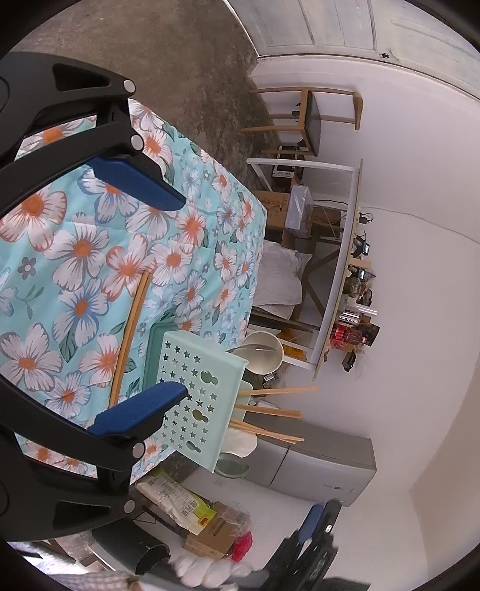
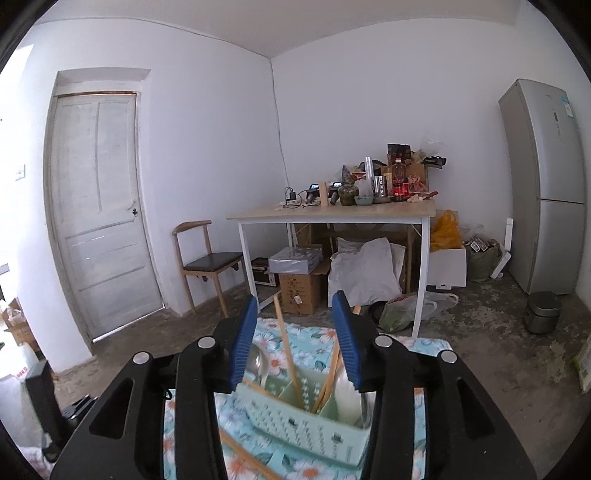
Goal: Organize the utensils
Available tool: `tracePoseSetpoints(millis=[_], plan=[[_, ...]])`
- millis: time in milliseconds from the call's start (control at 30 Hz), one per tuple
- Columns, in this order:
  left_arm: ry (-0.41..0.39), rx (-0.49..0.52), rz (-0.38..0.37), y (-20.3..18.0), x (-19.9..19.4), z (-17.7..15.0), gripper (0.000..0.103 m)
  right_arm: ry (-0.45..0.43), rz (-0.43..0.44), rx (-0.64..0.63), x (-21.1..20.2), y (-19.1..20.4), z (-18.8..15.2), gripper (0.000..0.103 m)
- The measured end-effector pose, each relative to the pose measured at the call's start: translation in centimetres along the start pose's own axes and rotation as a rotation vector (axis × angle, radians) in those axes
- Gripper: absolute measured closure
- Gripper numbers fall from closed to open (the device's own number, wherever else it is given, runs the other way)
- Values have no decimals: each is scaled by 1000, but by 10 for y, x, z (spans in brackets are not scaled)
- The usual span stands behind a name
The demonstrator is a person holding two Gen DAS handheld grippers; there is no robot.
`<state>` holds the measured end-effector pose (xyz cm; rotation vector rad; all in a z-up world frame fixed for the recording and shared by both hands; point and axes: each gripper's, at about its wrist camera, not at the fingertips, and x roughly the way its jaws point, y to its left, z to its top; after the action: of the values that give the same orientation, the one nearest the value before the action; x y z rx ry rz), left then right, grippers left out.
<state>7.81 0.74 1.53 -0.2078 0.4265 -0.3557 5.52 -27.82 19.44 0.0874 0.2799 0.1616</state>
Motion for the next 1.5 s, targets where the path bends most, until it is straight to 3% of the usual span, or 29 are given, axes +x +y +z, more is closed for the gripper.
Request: tracePoseSetpoints(millis=[400, 1000, 1500], plan=[[42, 8, 9, -9, 8, -3, 13, 105, -43, 96, -29, -13, -59, 59], [158, -7, 65, -8, 23, -6, 13, 267, -94, 301, -6, -47, -122, 57], [306, -53, 122, 4, 44, -18, 13, 346, -88, 373, 13, -52, -147, 50]])
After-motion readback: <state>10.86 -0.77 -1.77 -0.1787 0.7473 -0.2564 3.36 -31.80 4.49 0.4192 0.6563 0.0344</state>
